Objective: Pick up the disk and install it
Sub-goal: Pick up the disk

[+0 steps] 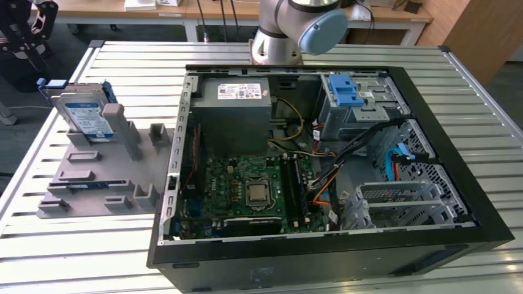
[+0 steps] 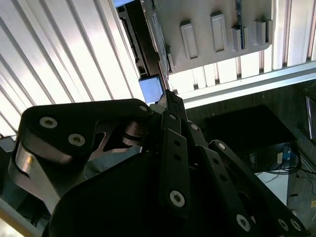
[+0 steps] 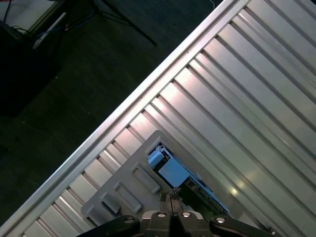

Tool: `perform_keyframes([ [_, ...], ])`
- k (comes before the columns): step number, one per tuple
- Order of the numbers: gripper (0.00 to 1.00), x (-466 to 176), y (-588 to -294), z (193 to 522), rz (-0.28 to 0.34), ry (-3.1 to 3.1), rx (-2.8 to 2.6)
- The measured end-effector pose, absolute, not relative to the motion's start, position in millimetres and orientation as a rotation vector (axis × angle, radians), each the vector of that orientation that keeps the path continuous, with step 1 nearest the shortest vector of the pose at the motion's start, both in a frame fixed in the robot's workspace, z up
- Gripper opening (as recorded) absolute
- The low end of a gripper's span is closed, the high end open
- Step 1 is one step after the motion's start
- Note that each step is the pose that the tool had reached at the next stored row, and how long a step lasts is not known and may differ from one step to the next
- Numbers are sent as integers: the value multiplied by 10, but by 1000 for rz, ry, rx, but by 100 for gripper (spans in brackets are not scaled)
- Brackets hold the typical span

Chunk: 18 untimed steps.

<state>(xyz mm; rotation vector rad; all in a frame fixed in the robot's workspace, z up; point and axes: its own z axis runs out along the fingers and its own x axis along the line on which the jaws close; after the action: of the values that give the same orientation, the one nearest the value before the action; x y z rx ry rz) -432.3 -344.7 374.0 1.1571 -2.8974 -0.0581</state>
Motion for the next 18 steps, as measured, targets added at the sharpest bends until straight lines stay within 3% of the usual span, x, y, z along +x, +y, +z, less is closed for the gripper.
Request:
perform_keyframes([
  [18,11,-4323,-3446,3740,-57,-2872,1217],
])
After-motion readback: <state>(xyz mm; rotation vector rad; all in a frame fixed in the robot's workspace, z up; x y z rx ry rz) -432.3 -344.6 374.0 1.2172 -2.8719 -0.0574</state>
